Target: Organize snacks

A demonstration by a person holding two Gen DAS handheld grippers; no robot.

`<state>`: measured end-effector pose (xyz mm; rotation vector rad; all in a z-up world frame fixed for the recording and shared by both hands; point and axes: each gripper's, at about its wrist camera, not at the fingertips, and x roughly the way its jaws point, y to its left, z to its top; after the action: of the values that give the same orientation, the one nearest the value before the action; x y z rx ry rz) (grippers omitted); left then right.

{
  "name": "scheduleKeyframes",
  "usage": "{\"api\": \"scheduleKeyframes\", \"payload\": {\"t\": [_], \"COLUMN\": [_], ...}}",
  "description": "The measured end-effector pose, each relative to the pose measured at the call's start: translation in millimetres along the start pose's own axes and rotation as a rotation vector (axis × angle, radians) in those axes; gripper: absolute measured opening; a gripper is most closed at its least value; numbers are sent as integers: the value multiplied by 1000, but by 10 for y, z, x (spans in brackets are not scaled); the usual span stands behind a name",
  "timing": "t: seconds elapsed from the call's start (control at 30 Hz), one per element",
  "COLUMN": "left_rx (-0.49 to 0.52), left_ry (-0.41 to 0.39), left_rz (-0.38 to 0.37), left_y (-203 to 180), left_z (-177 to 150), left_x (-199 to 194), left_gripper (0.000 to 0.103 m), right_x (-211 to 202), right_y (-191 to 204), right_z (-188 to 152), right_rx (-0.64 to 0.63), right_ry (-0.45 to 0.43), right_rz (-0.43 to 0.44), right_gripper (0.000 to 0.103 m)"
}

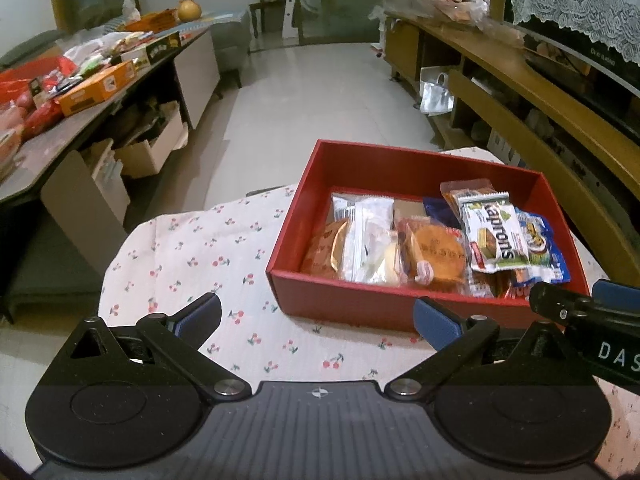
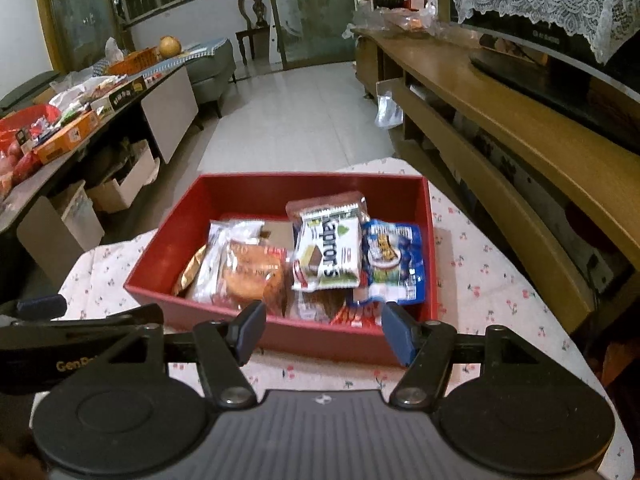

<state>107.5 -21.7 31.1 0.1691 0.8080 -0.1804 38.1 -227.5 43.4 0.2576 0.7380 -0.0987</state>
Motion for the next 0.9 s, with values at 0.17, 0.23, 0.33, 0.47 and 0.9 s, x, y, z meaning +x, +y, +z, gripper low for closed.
{"api": "scheduleKeyframes", "payload": {"t": [0.17,0.23,0.33,0.47,0.9], "left_rx": [5,10,18,23,27], "left_ry": [-3,-3,-9,-18,-10], "left_rz": [5,4,1,-4,-19], "left_y": [4,3,-7,-16,-18], "left_z": [-88,-118,-157,-210,-391], "left_x": [-72,-90,-124,-183,-307], "left_gripper": [103,103,103,103,103], "right_x": [-45,-75,-114,-169,-343], "right_y": [15,23,23,20,10], "right_z": [-104,-140,-178,-216,-414], "right_rx": [-6,-8,-5,4,14], "right_ry": [14,14,15,12,20], "right_rz": [5,9,12,17,18], "right_gripper": [77,77,77,77,78]}}
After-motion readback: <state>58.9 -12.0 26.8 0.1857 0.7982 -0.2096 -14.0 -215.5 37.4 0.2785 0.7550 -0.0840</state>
